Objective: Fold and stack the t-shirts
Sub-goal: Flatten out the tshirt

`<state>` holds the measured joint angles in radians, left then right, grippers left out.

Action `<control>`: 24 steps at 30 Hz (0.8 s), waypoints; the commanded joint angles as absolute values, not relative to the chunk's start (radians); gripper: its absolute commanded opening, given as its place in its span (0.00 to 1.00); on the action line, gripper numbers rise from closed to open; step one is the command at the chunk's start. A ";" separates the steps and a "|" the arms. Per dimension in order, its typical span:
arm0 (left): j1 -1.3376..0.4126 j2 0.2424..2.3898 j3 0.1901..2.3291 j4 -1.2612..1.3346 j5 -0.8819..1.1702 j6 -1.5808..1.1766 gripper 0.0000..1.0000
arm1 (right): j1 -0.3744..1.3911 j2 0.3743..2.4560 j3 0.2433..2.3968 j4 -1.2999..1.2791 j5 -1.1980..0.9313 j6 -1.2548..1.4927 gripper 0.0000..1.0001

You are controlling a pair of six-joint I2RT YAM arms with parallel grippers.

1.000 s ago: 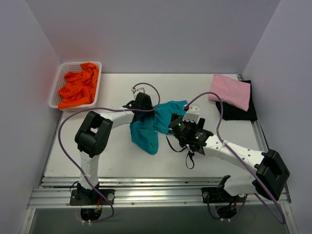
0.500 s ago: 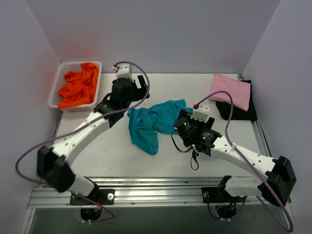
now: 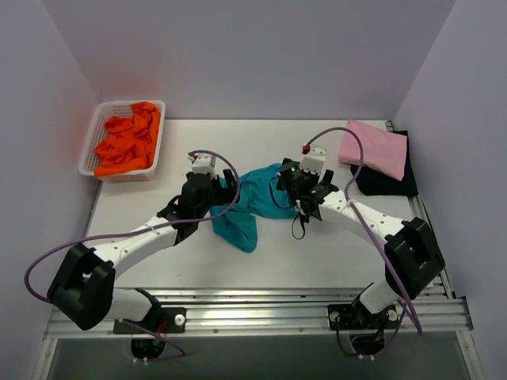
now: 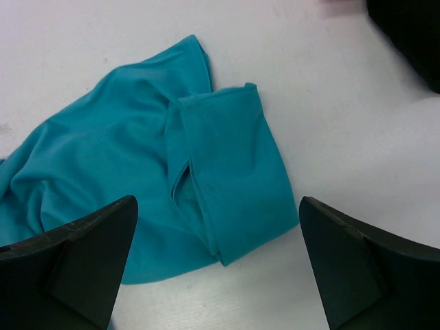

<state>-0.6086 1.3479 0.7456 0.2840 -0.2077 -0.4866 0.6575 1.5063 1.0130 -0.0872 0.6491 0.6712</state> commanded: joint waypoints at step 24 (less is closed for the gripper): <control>-0.575 1.394 0.885 0.026 -0.437 -0.540 0.95 | 0.514 2.032 1.445 -0.123 0.643 0.624 0.79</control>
<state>-0.5835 1.3869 0.8581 0.0097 -0.4221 -0.5388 0.5140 2.0239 1.3991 -0.0910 0.6125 0.6281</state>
